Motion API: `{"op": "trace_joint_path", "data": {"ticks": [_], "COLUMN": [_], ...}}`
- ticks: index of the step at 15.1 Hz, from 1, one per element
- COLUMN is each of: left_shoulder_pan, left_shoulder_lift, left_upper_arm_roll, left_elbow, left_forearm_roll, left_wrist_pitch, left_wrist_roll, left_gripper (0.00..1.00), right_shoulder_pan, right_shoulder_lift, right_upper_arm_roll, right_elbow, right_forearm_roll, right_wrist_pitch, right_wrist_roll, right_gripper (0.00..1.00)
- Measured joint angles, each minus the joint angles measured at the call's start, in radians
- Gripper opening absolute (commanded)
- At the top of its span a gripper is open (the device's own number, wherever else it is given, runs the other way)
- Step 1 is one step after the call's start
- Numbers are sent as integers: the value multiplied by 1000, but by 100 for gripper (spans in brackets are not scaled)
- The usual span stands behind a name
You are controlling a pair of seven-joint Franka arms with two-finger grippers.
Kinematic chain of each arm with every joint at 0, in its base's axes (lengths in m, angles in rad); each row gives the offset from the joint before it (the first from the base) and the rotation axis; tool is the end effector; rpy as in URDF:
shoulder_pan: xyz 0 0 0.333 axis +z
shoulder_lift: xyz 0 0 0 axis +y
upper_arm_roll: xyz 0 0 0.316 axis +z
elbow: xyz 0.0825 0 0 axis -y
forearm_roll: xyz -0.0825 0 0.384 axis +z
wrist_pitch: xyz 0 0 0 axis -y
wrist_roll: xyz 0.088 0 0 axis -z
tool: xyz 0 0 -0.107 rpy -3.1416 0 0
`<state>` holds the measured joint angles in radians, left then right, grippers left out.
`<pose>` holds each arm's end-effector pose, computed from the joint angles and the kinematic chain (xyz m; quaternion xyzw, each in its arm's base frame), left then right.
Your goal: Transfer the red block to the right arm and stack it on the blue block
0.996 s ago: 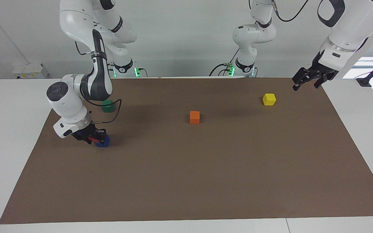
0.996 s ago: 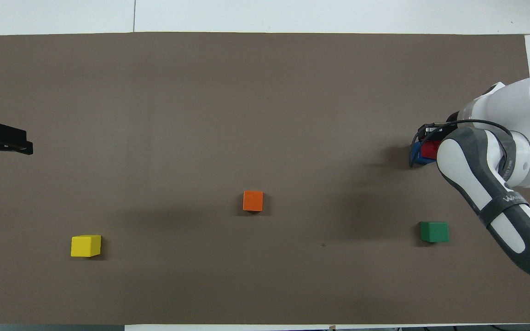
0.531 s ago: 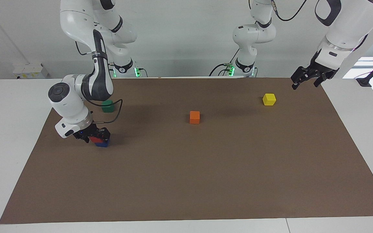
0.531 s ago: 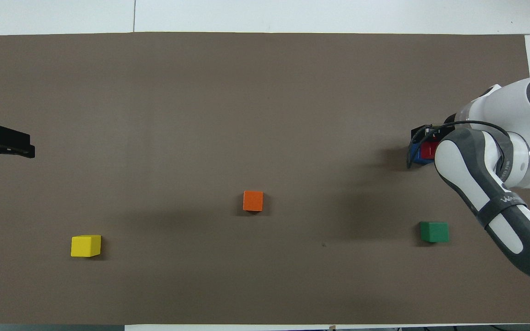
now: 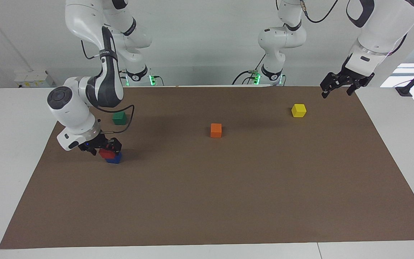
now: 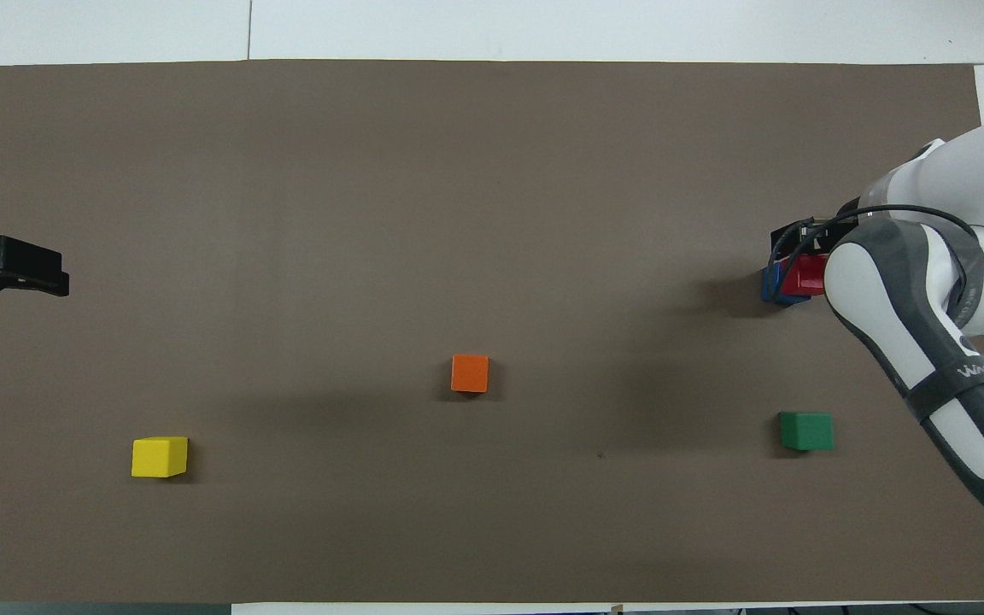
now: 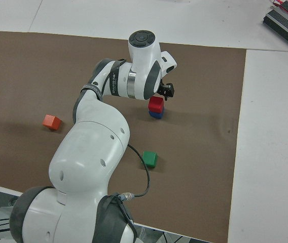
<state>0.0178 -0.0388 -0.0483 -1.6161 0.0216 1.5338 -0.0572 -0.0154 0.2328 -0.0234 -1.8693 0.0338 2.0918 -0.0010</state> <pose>0.5378 -0.0145 0.6212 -0.9996 -0.0135 0.0212 0.0127 0.6126 -0.0214 0.3902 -0.9995 0.0271 0.0049 0.0120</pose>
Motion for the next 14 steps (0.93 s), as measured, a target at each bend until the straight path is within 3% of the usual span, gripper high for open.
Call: {"op": "trace_joint_path", "data": {"ticks": [10, 14], "left_shoulder_pan": [0, -1], "left_shoulder_lift": [-2, -14], "left_upper_arm_roll": [8, -1], "left_elbow": [-1, 3], "left_forearm_roll": [0, 0], "left_wrist_pitch": [-22, -21], "left_wrist_roll": [0, 0], "left_gripper": [100, 100], "right_shoulder_pan": [13, 13], "right_shoulder_lift": [-255, -276], "right_upper_arm_roll": [1, 1], "right_elbow": [166, 219], "right_forearm_roll": [0, 1], "right_wrist_pitch": [-389, -499], "right_wrist_roll": [9, 18], "right_gripper": [100, 100]}}
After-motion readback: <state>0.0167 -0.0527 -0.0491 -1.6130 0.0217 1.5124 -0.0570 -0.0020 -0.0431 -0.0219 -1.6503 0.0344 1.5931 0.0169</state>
